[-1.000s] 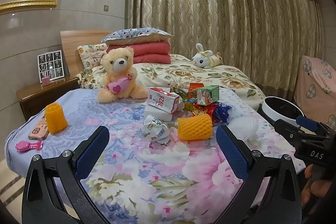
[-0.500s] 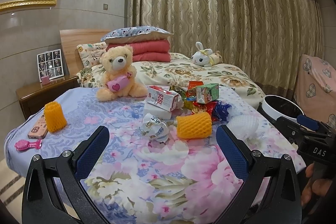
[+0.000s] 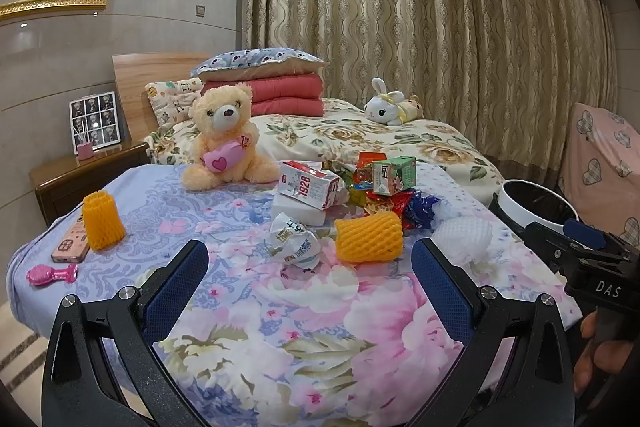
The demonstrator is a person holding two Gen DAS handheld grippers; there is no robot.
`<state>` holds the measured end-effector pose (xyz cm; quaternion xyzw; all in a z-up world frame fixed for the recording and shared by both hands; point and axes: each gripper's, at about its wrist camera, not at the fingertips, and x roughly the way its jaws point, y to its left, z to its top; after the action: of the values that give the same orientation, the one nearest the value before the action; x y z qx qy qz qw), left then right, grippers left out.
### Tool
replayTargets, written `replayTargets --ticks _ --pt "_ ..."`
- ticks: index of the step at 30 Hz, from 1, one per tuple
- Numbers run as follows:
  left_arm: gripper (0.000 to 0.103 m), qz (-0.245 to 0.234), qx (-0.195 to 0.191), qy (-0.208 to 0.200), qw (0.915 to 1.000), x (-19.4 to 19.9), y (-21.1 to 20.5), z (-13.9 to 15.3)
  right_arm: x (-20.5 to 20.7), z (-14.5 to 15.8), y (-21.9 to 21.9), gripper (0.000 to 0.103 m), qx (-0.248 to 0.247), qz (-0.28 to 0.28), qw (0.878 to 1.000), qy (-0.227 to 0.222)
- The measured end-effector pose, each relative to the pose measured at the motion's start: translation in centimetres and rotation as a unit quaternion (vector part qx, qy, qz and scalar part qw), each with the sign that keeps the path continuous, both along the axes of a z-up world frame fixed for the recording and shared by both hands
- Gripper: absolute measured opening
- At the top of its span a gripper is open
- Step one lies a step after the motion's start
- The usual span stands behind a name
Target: Collect trash
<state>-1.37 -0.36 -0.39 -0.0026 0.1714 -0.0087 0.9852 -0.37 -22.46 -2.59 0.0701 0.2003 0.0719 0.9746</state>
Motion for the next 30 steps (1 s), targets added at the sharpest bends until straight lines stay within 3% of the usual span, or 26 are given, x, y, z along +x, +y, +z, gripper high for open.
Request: replayTargets --ticks 23,30 --pt "0.103 -0.004 -0.001 0.006 1.0 -0.01 -0.07 -0.05 0.28 -0.47 -0.11 0.103 0.009 0.002 1.0 0.007" --pt "0.103 -0.015 -0.008 0.025 0.9995 0.86 0.0 -0.62 1.02 -0.96 -0.33 0.103 0.018 0.004 1.0 0.024"
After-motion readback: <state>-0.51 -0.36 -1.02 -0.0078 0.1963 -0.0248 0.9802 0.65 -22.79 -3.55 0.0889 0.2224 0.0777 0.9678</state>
